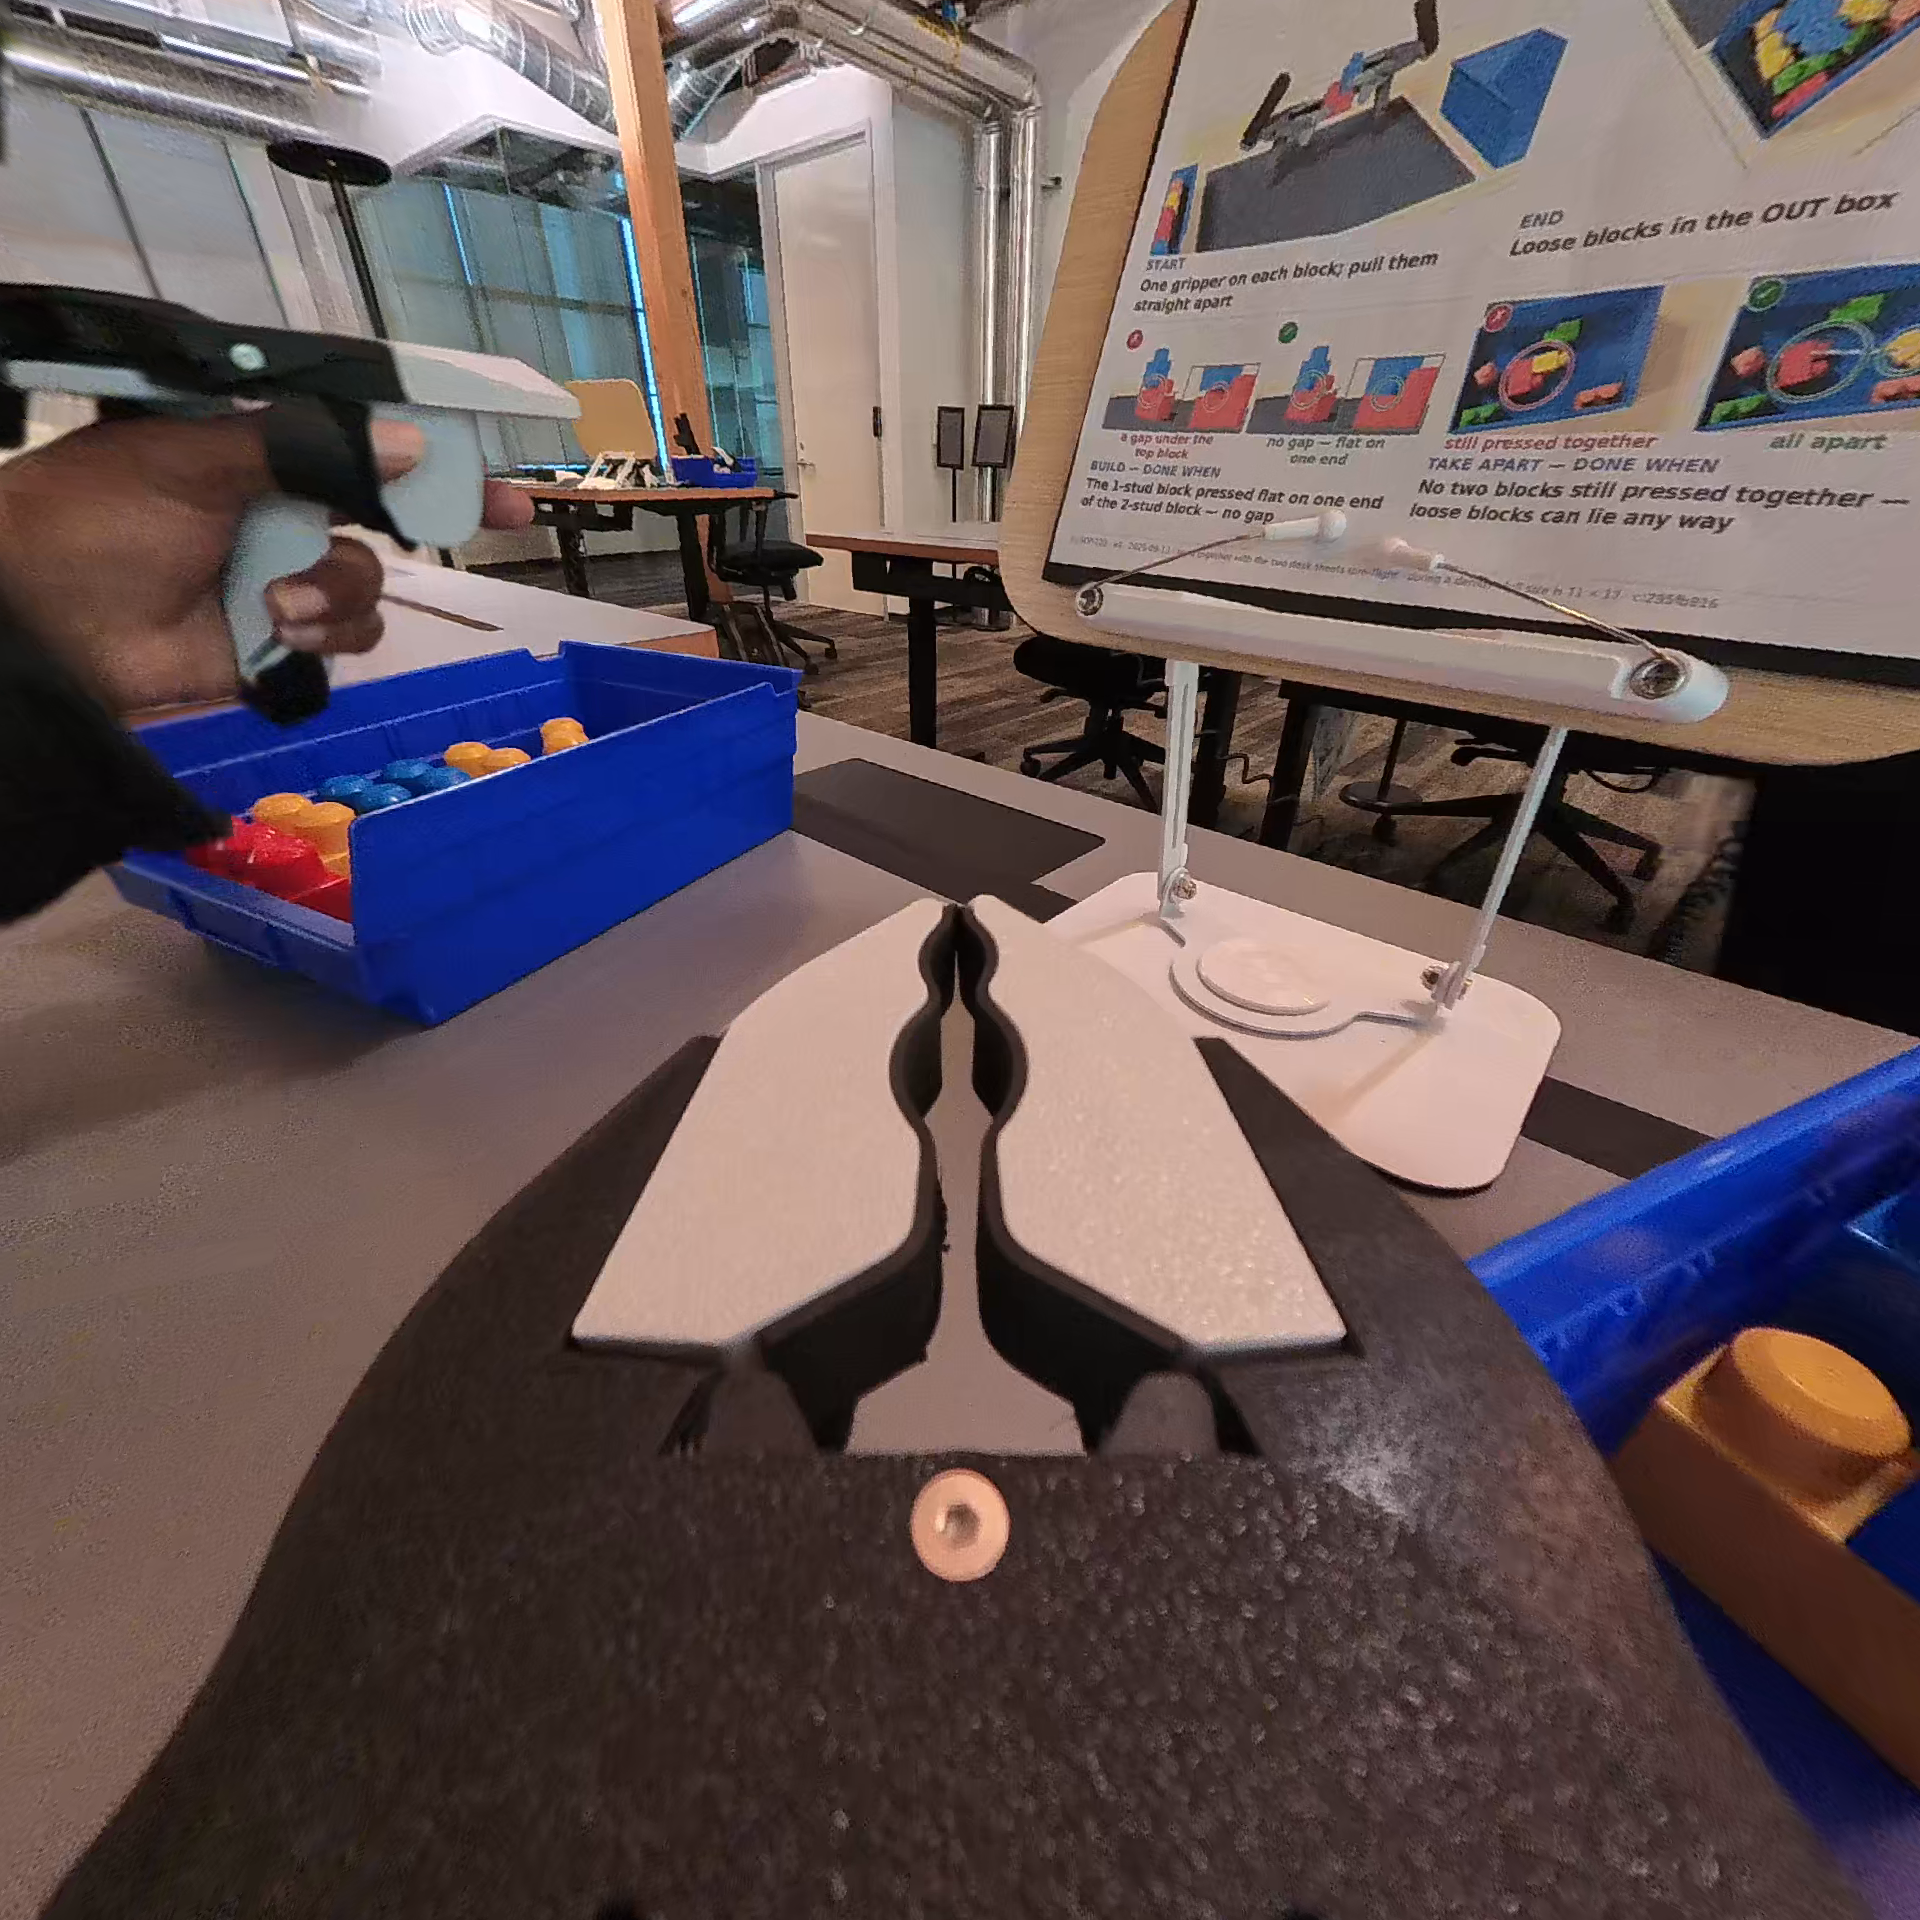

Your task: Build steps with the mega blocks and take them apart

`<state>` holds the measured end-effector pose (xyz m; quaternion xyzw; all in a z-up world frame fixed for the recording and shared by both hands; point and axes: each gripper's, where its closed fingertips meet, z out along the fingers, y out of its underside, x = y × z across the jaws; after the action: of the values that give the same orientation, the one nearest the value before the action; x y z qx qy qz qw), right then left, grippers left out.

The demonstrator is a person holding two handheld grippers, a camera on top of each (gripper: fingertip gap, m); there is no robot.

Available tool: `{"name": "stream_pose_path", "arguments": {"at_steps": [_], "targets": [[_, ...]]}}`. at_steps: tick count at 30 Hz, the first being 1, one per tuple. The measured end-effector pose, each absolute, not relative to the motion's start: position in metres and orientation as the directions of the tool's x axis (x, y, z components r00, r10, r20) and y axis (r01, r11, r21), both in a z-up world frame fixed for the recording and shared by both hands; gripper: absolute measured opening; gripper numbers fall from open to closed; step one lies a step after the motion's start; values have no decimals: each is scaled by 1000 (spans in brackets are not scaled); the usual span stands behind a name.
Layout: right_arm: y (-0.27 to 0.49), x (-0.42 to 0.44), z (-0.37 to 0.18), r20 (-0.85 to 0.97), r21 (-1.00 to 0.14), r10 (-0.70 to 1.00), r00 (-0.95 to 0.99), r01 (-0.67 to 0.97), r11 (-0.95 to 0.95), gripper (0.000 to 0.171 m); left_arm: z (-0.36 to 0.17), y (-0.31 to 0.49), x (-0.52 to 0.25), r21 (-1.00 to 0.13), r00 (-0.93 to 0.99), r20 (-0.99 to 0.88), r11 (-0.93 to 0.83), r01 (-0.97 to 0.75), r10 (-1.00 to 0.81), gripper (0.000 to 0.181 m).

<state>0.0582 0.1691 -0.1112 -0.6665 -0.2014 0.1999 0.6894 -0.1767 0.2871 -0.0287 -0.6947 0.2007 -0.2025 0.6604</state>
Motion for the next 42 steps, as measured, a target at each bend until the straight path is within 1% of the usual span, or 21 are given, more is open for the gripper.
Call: {"name": "stream_pose_path", "arguments": {"at_steps": [3, 5, 8, 11, 13, 15, 20, 24, 29, 32, 34, 35, 36, 37, 39, 42], "targets": [[168, 57, -111, 13, -999, 553, 833, -5, 31, 0, -45, 327, -221, -982, 878, -23, -156, -111, -477, 28], [168, 57, -111, 12, -1000, 559, 829, -5, 29, 0, -65, 349, -242, -944, 876, -98, -235, -232, -473, 36], [168, 57, -111, 5, -1000, 569, 822, -11, 24, 0, -104, 370, -268, -830, 834, -205, -361, -426, -513, 40], [167, 54, -113, 5, -1000, 587, 809, -9, 22, 0, -142, 380, -285, -676, 753, -284, -434, -596, -593, 43], [166, 52, -115, 9, -1000, 599, 801, -3, 19, 0, -165, 383, -293, -553, 682, -325, -453, -699, -655, 44], [165, 50, -115, 8, -1000, 610, 792, -1, 16, 0, -182, 386, -297, -456, 617, -350, -447, -769, -704, 46], [165, 46, -119, -5, -1000, 633, 774, -4, -2, 0, -204, 394, -304, -259, 478, -393, -404, -877, -785, 50], [165, 43, -121, -14, -1000, 648, 761, -6, -14, 0, -211, 401, -313, -145, 398, -418, -372, -917, -817, 55], [166, 42, -124, -33, -999, 658, 752, -18, -30, 0, -224, 403, -314, -69, 326, -398, -326, -943, -857, 54], [166, 42, -125, -46, -999, 663, 747, -26, -40, 0, -231, 402, -312, -62, 309, -376, -308, -949, -874, 54], [166, 41, -126, -47, -999, 665, 745, -25, -43, 0, -240, 394, -312, -33, 284, -345, -290, -956, -895, 46], [166, 41, -126, -46, -999, 666, 745, -23, -44, 0, -244, 392, -314, -12, 269, -344, -282, -959, -900, 45], [166, 41, -126, -45, -999, 666, 744, -22, -44, 0, -245, 392, -313, -16, 256, -360, -269, -963, -897, 45], [166, 41, -126, -45, -999, 667, 744, -21, -44, 0, -243, 391, -310, -37, 263, -356, -268, -963, -897, 41], [165, 42, -126, -46, -999, 667, 744, -22, -44, 0, -235, 385, -304, -103, 309, -323, -292, -951, -894, 38], [164, 42, -123, -44, -999, 666, 745, -27, -37, 0, -214, 378, -310, -121, 310, -345, -286, -951, -886, 38]]}}
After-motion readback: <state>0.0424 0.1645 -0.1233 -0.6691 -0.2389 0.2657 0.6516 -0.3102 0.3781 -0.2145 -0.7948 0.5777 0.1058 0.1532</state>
